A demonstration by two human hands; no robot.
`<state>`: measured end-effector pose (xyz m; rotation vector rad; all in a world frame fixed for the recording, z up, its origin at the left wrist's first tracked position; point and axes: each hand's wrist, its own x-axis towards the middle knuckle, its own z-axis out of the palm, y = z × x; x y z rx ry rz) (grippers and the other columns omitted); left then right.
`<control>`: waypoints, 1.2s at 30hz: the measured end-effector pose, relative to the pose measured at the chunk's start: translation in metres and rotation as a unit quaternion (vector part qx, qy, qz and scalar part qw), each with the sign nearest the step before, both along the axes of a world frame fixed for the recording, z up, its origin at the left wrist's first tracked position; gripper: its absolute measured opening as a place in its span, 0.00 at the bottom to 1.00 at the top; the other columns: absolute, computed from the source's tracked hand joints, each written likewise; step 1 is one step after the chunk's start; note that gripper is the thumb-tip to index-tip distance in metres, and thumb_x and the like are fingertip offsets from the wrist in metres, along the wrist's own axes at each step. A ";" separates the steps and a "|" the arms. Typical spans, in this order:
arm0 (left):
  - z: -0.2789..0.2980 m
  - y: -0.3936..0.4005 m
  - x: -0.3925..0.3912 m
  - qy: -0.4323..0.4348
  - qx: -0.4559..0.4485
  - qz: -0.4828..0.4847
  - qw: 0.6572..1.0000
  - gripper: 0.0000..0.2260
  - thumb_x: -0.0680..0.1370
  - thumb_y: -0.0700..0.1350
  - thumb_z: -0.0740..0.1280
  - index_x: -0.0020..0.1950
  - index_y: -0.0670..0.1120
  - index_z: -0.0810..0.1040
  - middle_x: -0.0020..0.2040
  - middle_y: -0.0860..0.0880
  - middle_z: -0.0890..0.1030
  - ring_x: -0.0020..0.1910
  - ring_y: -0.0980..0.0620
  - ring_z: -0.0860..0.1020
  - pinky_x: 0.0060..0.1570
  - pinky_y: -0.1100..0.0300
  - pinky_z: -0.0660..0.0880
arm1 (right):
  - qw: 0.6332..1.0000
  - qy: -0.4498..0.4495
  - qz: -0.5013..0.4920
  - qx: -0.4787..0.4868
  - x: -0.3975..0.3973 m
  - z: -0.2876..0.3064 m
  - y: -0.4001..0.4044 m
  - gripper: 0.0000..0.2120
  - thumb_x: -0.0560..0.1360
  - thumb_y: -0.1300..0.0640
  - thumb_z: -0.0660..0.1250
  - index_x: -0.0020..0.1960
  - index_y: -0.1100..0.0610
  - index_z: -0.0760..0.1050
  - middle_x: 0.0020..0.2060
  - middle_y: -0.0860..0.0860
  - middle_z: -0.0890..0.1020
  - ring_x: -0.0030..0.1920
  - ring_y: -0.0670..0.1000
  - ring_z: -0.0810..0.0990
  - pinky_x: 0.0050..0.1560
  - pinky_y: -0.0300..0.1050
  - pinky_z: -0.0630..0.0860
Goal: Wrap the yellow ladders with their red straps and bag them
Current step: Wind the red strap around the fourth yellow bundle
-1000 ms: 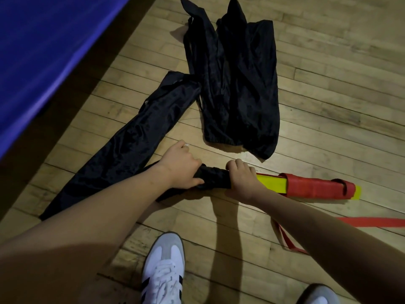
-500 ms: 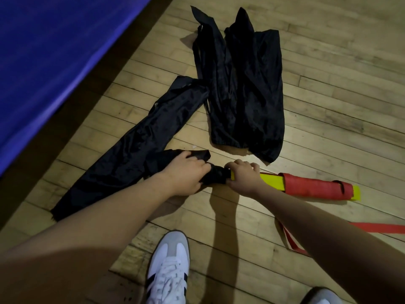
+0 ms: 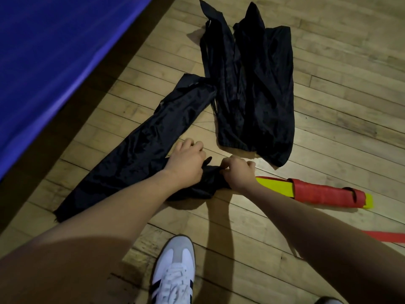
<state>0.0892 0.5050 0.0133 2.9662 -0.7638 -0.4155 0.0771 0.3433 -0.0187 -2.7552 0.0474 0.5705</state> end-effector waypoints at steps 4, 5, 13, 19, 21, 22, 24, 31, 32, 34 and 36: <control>0.006 0.007 -0.011 0.094 -0.213 0.095 0.968 0.07 0.79 0.45 0.62 0.45 0.45 0.66 0.39 0.48 0.73 0.46 0.46 0.74 0.50 0.53 0.68 | 0.993 -0.021 -0.075 0.087 -0.002 0.002 -0.002 0.06 0.76 0.57 0.63 0.49 0.52 0.78 0.47 0.51 0.83 0.55 0.54 0.77 0.51 0.46 0.55; 0.007 0.008 -0.014 0.089 -0.218 0.103 0.967 0.07 0.80 0.46 0.62 0.46 0.46 0.65 0.37 0.48 0.73 0.43 0.44 0.75 0.43 0.51 0.70 | 0.990 -0.037 -0.092 0.101 -0.001 0.005 -0.002 0.06 0.77 0.56 0.64 0.48 0.52 0.79 0.46 0.50 0.83 0.54 0.53 0.77 0.51 0.45 0.55; 0.005 0.015 -0.026 -0.061 0.001 0.058 0.996 0.22 0.80 0.58 0.57 0.69 0.48 0.60 0.50 0.48 0.79 0.45 0.46 0.80 0.35 0.57 0.68 | 0.955 -0.057 -0.159 0.242 -0.001 0.010 0.005 0.04 0.72 0.57 0.68 0.45 0.55 0.82 0.45 0.54 0.84 0.50 0.56 0.81 0.55 0.55 0.76; -0.002 -0.007 -0.012 0.003 0.019 0.059 0.998 0.21 0.79 0.53 0.64 0.70 0.47 0.68 0.64 0.45 0.69 0.63 0.44 0.69 0.60 0.52 0.65 | 0.949 -0.061 -0.099 0.292 -0.007 0.023 0.008 0.06 0.72 0.65 0.70 0.49 0.63 0.83 0.44 0.55 0.82 0.45 0.49 0.78 0.47 0.37 0.72; -0.004 -0.010 -0.010 0.006 -0.029 0.088 0.996 0.13 0.80 0.48 0.63 0.62 0.44 0.75 0.60 0.46 0.70 0.61 0.45 0.69 0.58 0.53 0.65 | 0.950 -0.049 -0.069 0.301 -0.010 0.024 0.002 0.09 0.72 0.68 0.69 0.51 0.63 0.82 0.46 0.56 0.83 0.42 0.45 0.77 0.44 0.29 0.70; -0.005 -0.012 -0.009 0.005 -0.059 0.100 0.993 0.11 0.80 0.46 0.62 0.59 0.43 0.76 0.58 0.46 0.70 0.60 0.45 0.69 0.57 0.54 0.65 | 0.954 -0.047 -0.053 0.290 -0.009 0.023 -0.004 0.13 0.71 0.70 0.68 0.54 0.62 0.81 0.49 0.56 0.82 0.43 0.44 0.77 0.46 0.28 0.70; -0.005 -0.012 -0.008 0.009 -0.100 0.103 0.990 0.07 0.79 0.42 0.62 0.54 0.41 0.75 0.56 0.46 0.72 0.58 0.46 0.69 0.56 0.56 0.64 | 0.981 -0.042 -0.011 0.190 -0.007 0.016 -0.016 0.20 0.69 0.68 0.67 0.61 0.60 0.76 0.56 0.56 0.78 0.52 0.50 0.76 0.55 0.37 0.71; -0.008 -0.025 -0.007 0.065 -0.058 -0.020 0.996 0.22 0.78 0.44 0.63 0.72 0.51 0.62 0.64 0.47 0.72 0.64 0.45 0.70 0.65 0.53 0.62 | 0.994 0.020 0.080 -0.074 -0.011 0.001 -0.033 0.21 0.73 0.56 0.66 0.65 0.56 0.66 0.60 0.56 0.72 0.62 0.60 0.69 0.60 0.51 0.64; -0.010 -0.028 -0.006 0.060 -0.014 -0.048 0.997 0.25 0.79 0.51 0.63 0.74 0.54 0.59 0.66 0.48 0.71 0.66 0.45 0.69 0.65 0.51 0.62 | 0.993 0.014 0.092 -0.071 -0.009 0.000 -0.032 0.22 0.74 0.54 0.67 0.66 0.55 0.66 0.61 0.56 0.72 0.62 0.59 0.69 0.61 0.51 0.63; -0.014 -0.033 -0.004 0.034 0.048 -0.071 0.996 0.23 0.79 0.55 0.61 0.73 0.53 0.63 0.67 0.47 0.70 0.66 0.45 0.68 0.64 0.50 0.62 | 0.990 0.004 0.115 -0.076 -0.008 -0.002 -0.031 0.22 0.75 0.52 0.67 0.67 0.55 0.67 0.60 0.55 0.72 0.63 0.59 0.69 0.63 0.50 0.63; -0.015 -0.034 0.002 0.007 0.090 -0.081 0.993 0.18 0.80 0.51 0.61 0.69 0.48 0.69 0.65 0.46 0.71 0.66 0.45 0.68 0.63 0.51 0.63 | 0.985 0.000 0.142 -0.094 -0.008 -0.004 -0.031 0.22 0.74 0.51 0.67 0.66 0.54 0.67 0.60 0.54 0.72 0.62 0.58 0.70 0.62 0.50 0.62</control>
